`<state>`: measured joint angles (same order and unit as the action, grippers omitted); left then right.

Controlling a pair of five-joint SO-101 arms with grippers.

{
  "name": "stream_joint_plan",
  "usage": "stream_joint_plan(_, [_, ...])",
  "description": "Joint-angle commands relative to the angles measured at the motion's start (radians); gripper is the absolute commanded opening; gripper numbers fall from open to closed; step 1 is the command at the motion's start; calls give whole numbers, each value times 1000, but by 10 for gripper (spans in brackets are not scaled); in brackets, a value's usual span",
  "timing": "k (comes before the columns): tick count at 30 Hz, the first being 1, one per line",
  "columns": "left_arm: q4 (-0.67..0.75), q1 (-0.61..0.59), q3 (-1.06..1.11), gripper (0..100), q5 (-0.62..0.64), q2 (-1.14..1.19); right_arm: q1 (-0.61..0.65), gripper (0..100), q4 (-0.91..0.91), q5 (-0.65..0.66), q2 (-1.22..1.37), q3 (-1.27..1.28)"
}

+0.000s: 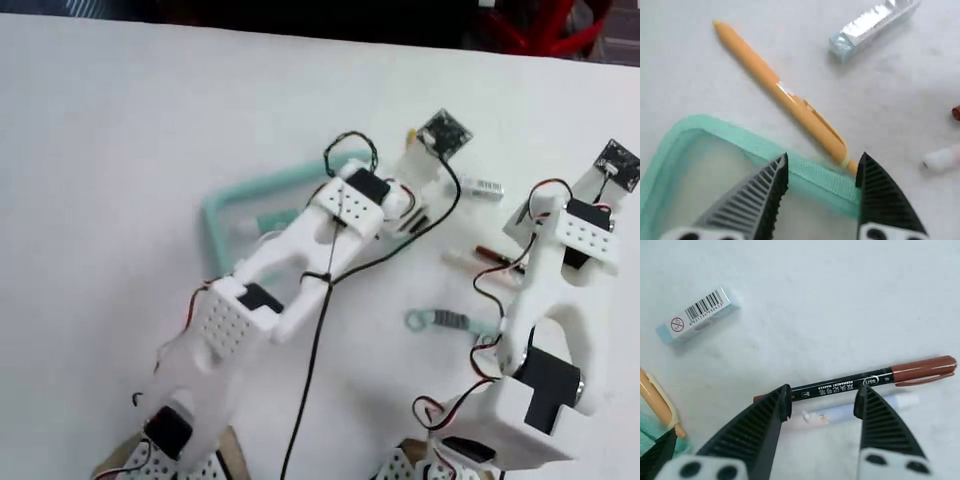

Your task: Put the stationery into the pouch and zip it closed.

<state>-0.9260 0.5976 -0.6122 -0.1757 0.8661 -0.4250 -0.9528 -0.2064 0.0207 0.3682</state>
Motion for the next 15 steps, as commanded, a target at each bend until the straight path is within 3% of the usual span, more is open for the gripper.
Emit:
stream_joint_plan(1, [11, 5, -29, 233, -104, 18, -12, 204, -1, -9, -18, -46])
stream_joint_plan(7, [-146, 4, -87, 217, -302, 30, -7, 204, 1, -3, -18, -48])
stream_joint_plan(15, [-654, 33, -166, 146, -732, 31, -7, 204, 1, -2, -18, -48])
